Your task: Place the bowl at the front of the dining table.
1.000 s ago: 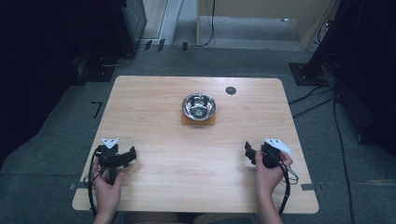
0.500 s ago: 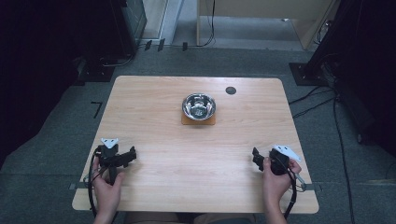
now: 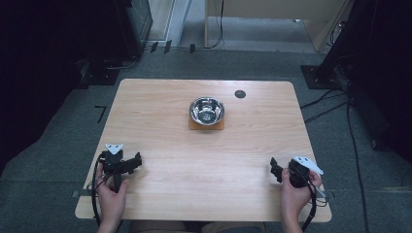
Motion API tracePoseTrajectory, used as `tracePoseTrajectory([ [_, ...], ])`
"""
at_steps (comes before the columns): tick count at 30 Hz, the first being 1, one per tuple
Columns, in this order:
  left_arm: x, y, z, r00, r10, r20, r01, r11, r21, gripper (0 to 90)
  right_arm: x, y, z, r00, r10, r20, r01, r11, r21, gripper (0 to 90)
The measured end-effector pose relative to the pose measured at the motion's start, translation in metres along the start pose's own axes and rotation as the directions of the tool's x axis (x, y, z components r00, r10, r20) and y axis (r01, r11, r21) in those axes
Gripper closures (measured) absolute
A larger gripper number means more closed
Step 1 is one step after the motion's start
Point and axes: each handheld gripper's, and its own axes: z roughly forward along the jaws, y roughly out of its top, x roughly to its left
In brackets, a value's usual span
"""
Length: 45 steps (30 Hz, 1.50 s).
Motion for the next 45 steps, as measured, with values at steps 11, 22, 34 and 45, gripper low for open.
tracePoseTrajectory([
  [11,0.0,0.0,0.0,1.0,0.0,0.0,0.0,1.0,0.0,10.3,-0.016,-0.004,-0.01,0.9995,0.011,0.03,-0.011,1.0,-0.004,21.1],
  [22,0.0,0.0,0.0,1.0,0.0,0.0,0.0,1.0,0.0,10.3,-0.029,-0.006,-0.017,0.9982,0.004,0.061,-0.004,1.0,0.001,20.7],
  [34,0.0,0.0,0.0,1.0,0.001,0.0,-0.001,1.0,0.001,10.3,-0.045,-0.009,-0.026,0.9945,-0.004,0.105,0.001,1.0,0.026,20.1],
  [45,0.0,0.0,0.0,1.0,0.0,0.0,0.0,1.0,0.0,10.3,-0.04,-0.011,-0.023,0.9836,-0.106,0.145,0.092,0.99,0.105,19.6],
])
